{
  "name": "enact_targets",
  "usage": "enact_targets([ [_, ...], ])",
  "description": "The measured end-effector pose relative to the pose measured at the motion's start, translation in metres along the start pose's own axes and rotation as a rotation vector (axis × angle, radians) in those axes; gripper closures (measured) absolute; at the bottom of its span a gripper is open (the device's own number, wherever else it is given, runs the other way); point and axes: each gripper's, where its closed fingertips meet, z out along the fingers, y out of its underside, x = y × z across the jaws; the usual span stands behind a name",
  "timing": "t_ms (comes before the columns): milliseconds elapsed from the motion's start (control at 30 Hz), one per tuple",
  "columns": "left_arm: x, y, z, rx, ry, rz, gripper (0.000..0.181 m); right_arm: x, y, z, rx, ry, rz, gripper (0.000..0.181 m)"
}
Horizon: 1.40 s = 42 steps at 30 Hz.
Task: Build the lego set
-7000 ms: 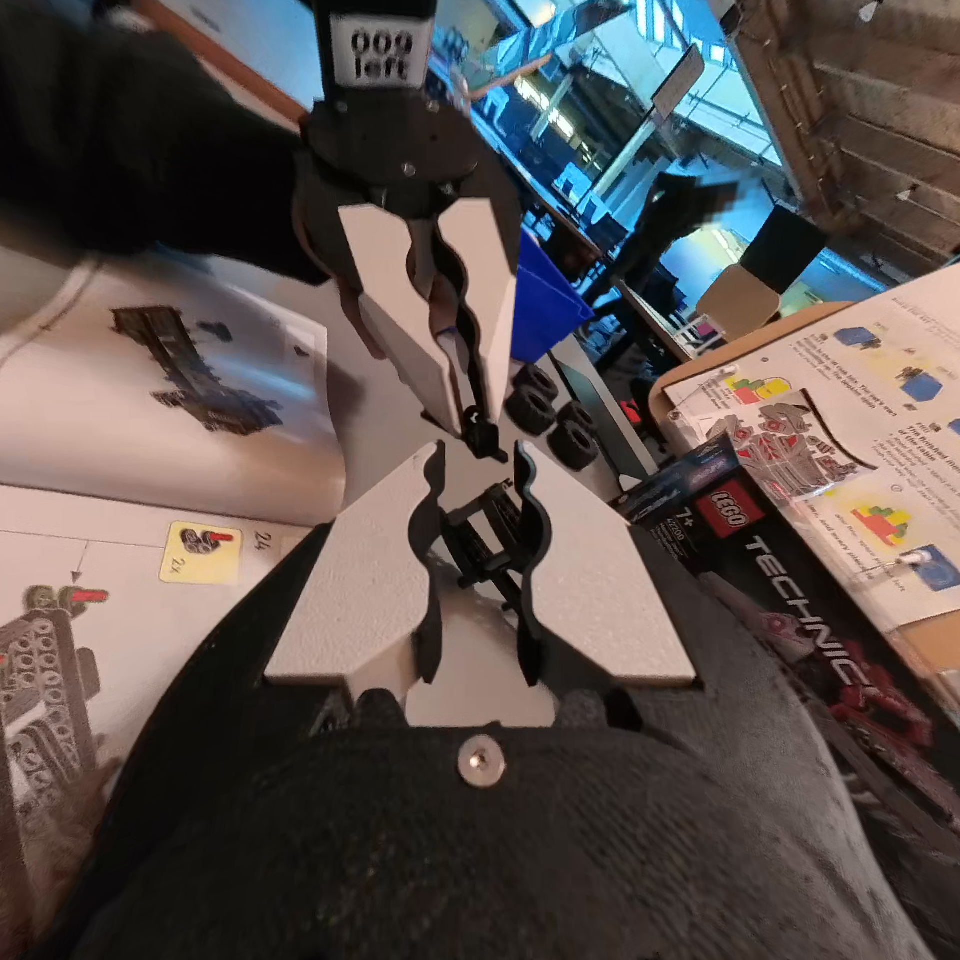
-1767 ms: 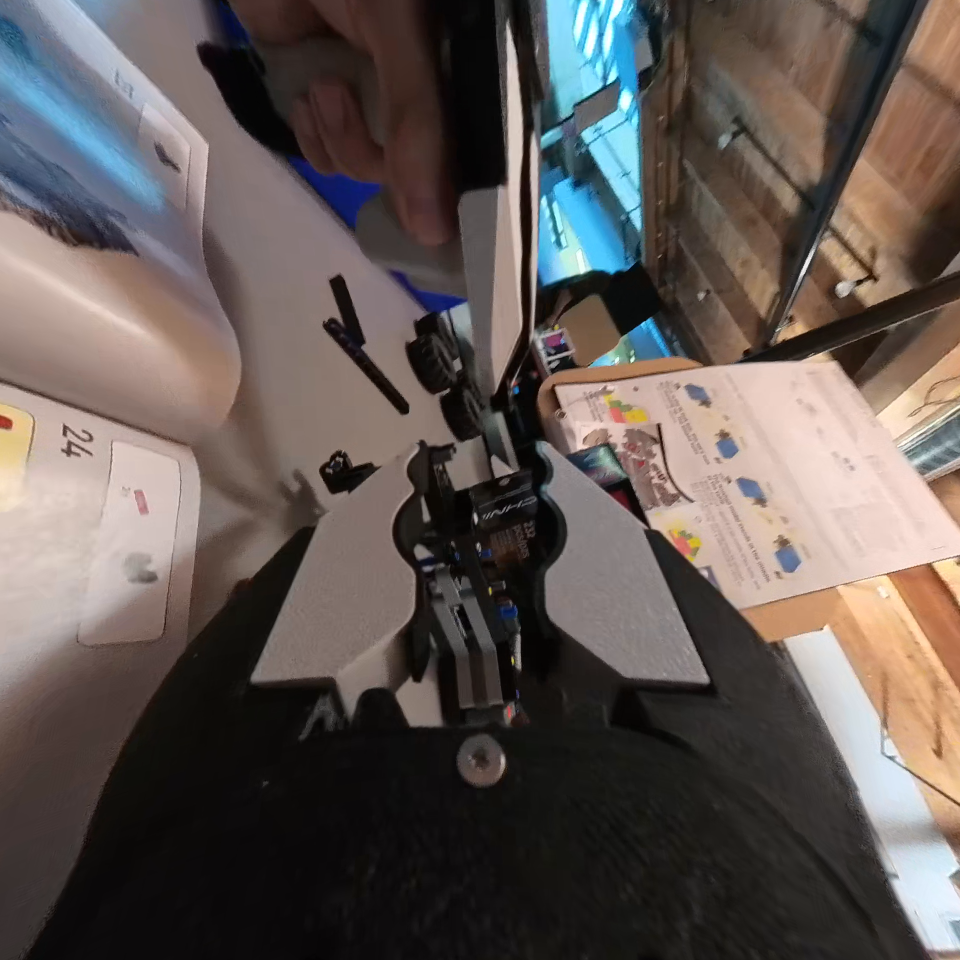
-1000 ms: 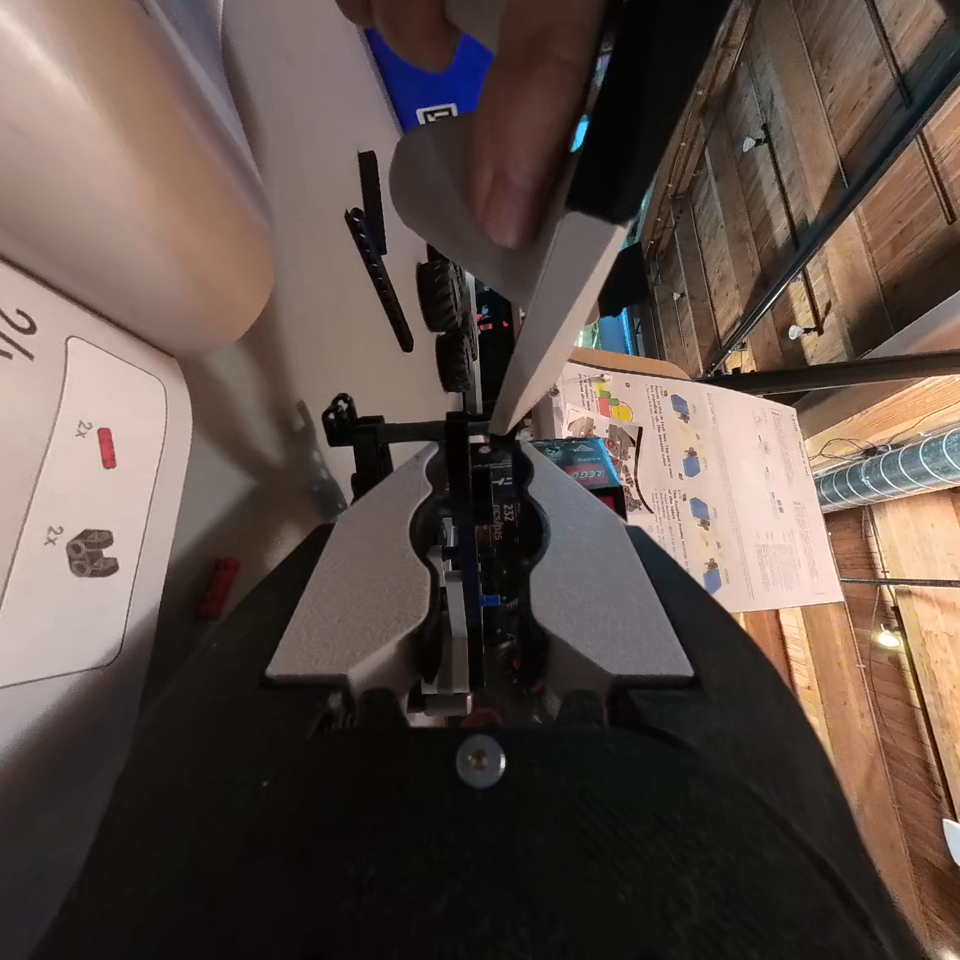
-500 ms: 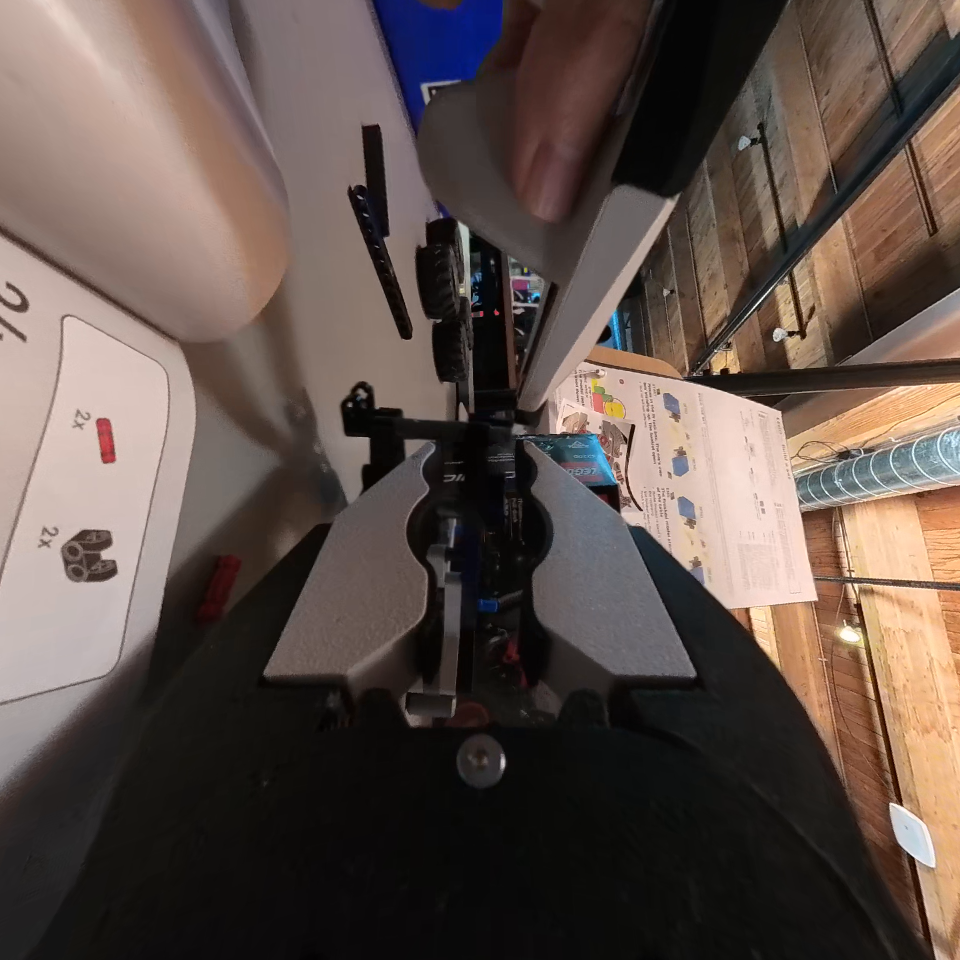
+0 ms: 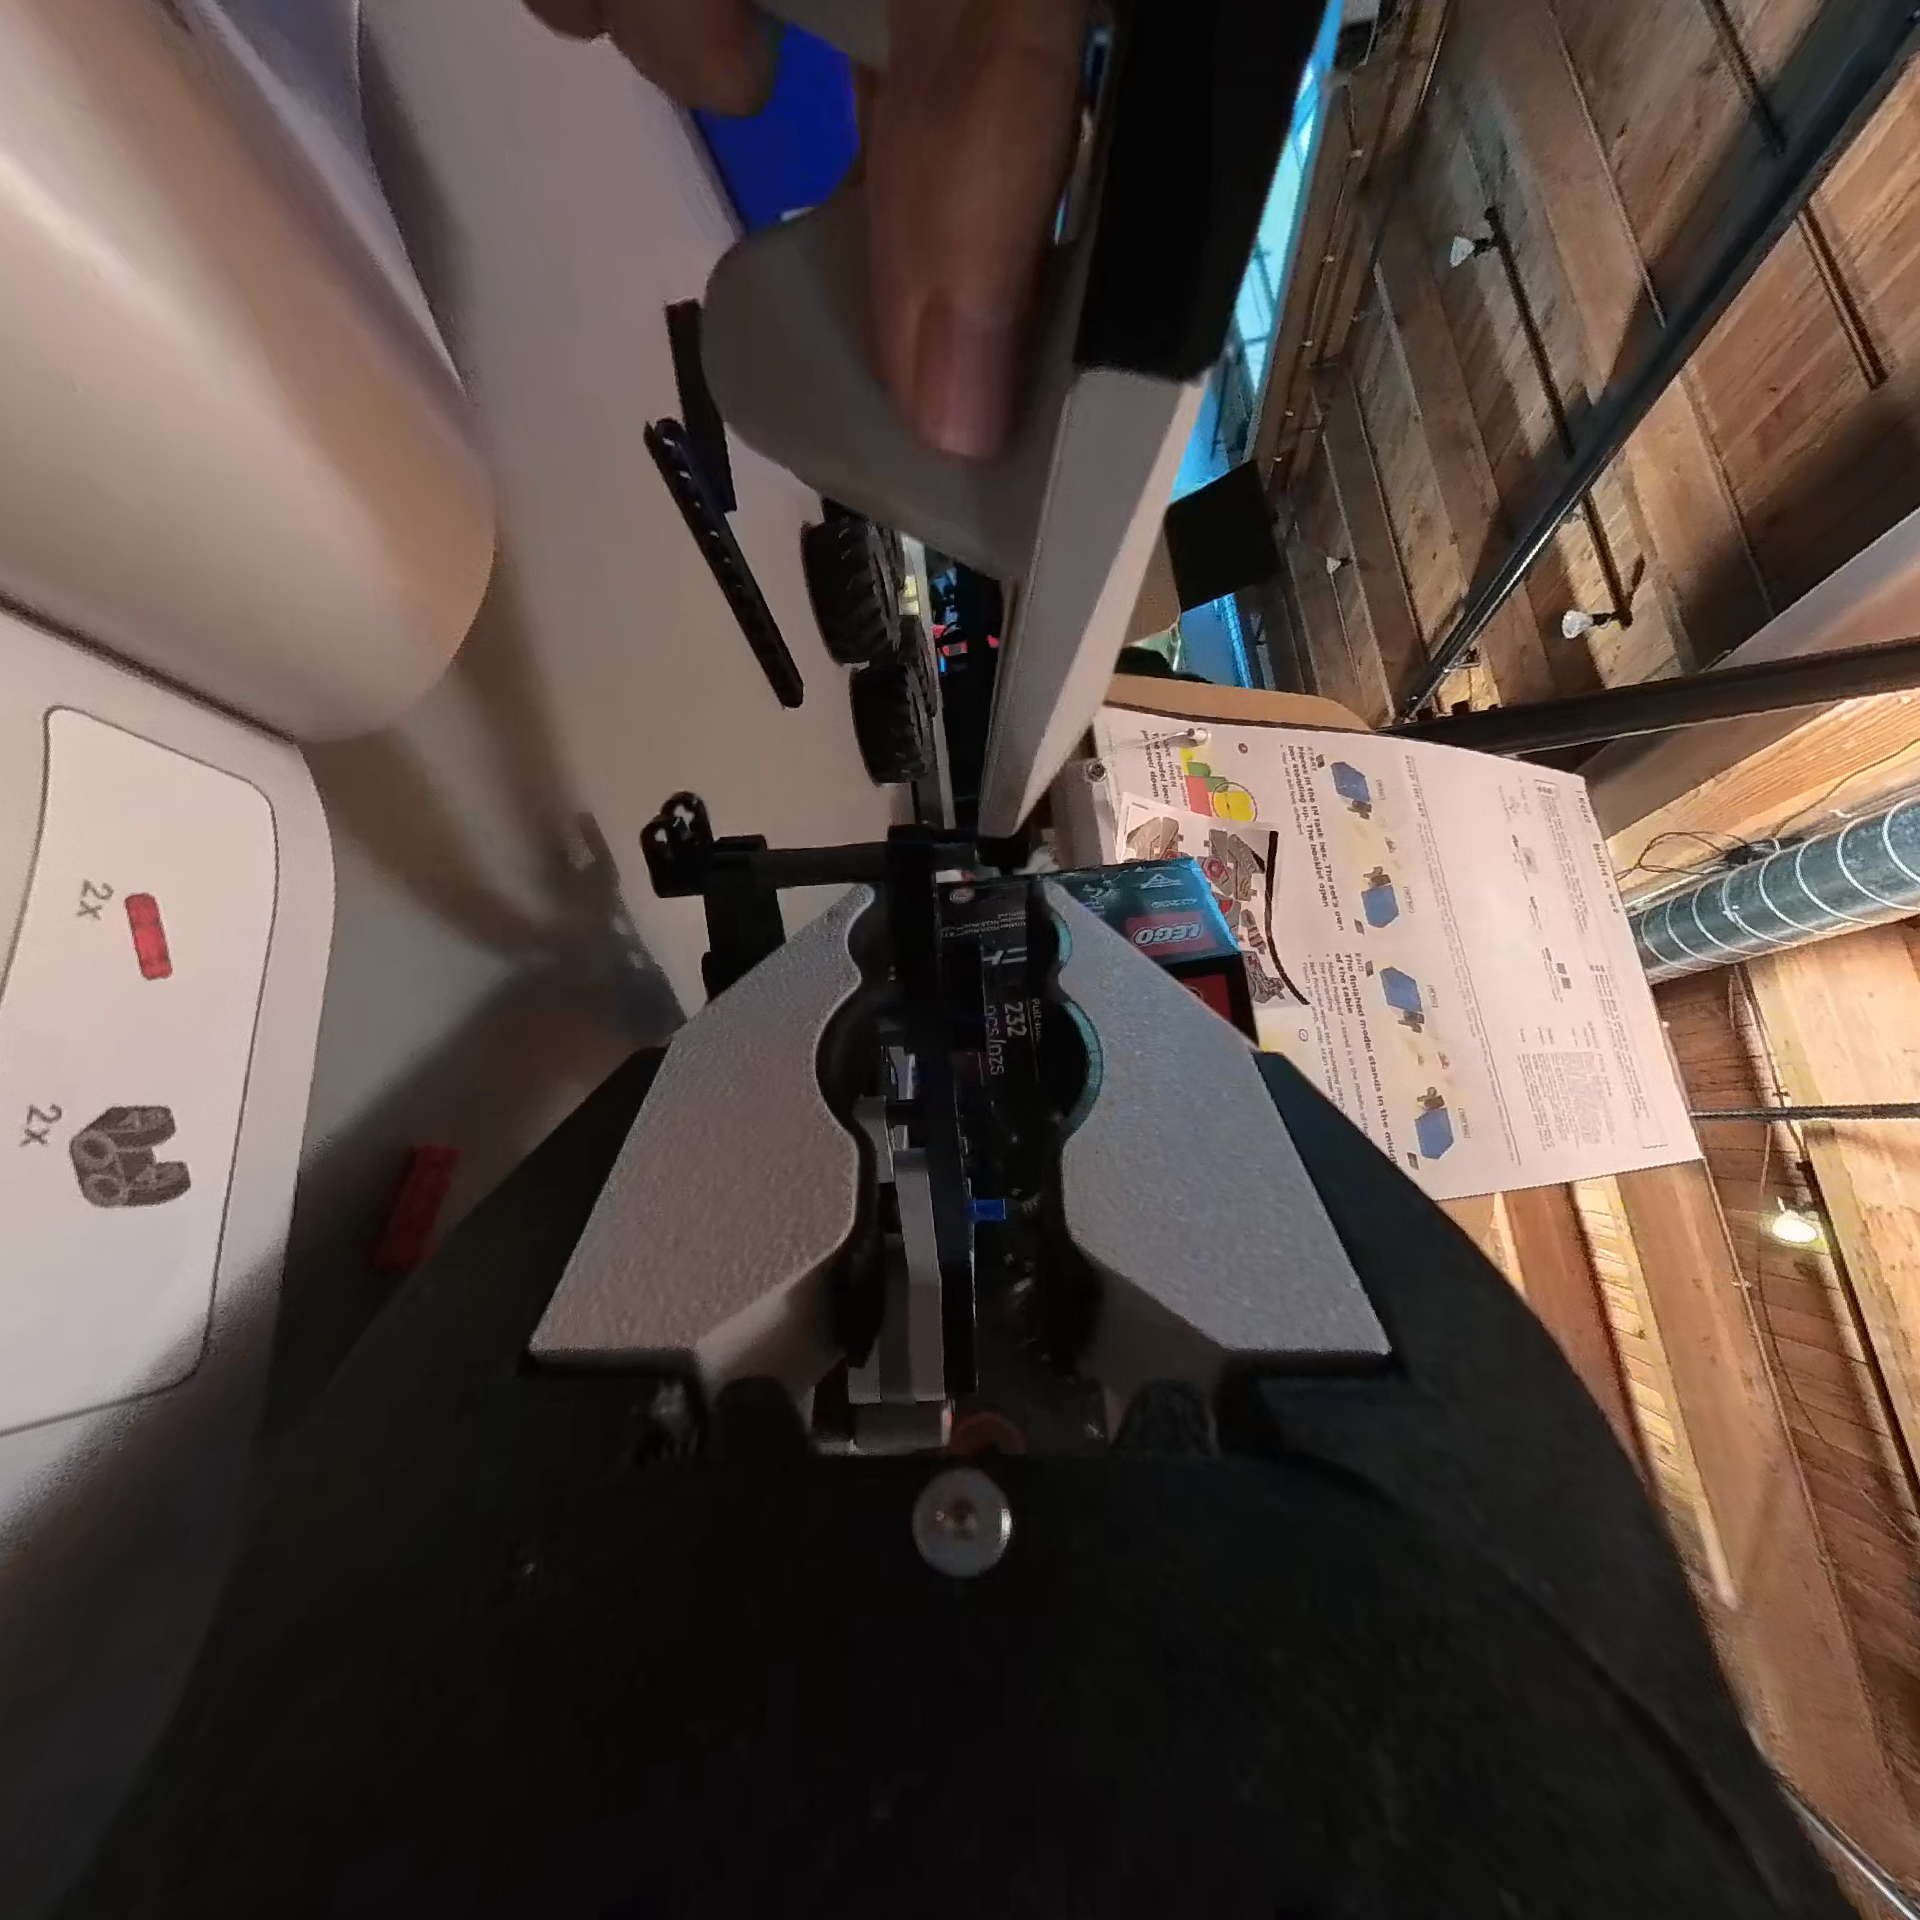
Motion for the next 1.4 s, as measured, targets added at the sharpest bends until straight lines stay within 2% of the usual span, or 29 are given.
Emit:
enact_targets([
  [267,0.0,0.007,0.003,-0.041,-0.001,-0.011,0.167,0.002,-0.001,-0.003,0.006,0.017,-0.01,0.147],
  [500,-0.002,0.012,0.002,-0.054,-0.014,-0.024,0.167,-0.01,-0.003,-0.002,0.006,-0.03,-0.08,0.161],
  [900,-0.002,0.013,-0.001,-0.053,-0.021,-0.019,0.167,-0.008,-0.006,-0.003,0.005,-0.008,-0.137,0.158],
  [1067,-0.002,0.014,-0.001,-0.051,-0.014,-0.029,0.167,-0.004,-0.007,-0.003,0.02,-0.007,-0.058,0.153],
  [1267,-0.003,0.017,-0.004,-0.05,-0.011,-0.041,0.167,-0.008,-0.01,-0.002,0.03,-0.022,-0.063,0.159],
  [1400,-0.005,0.017,-0.004,-0.058,-0.01,-0.031,0.167,-0.006,-0.009,0.0,0.018,-0.012,-0.054,0.157],
])
